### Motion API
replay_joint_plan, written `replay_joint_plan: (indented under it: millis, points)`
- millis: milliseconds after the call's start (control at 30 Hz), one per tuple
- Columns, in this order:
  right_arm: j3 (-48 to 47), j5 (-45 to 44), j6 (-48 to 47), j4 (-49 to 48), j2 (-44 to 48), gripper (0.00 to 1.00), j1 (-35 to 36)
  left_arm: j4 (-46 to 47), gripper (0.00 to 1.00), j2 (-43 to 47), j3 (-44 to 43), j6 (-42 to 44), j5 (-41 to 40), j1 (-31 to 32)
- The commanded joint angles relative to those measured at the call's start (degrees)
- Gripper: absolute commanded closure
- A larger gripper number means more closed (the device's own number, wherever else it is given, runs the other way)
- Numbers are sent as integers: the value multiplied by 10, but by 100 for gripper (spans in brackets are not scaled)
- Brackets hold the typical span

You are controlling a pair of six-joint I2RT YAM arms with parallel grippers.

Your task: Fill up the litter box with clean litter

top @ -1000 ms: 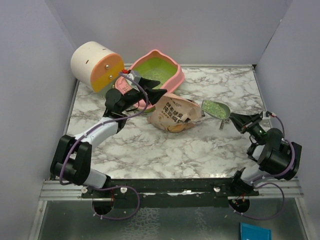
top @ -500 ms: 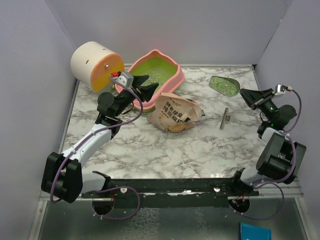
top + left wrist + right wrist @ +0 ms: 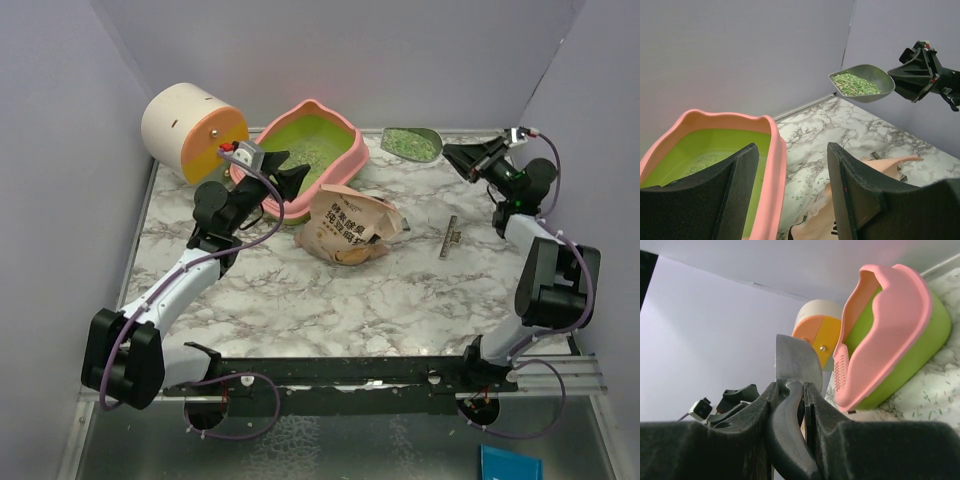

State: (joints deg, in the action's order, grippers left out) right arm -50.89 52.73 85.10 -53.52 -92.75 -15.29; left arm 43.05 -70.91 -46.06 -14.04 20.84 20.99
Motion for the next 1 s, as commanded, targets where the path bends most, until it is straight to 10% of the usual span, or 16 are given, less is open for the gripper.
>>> replay_joint_plan:
  millis: [0, 500, 767, 967]
  points:
    - [-99, -59, -35, 53, -47, 99, 65, -3, 42, 21, -13, 10, -28, -4]
    - [-518, -87, -109, 212, -321, 99, 248, -19, 42, 39, -11, 33, -49, -12]
    - [-810, -121, -326, 462, -454, 99, 308, -20, 42, 39, -11, 35, -51, -14]
    - [-835, -185, -466, 532, -445, 99, 337, -20, 42, 37, -10, 34, -51, -18]
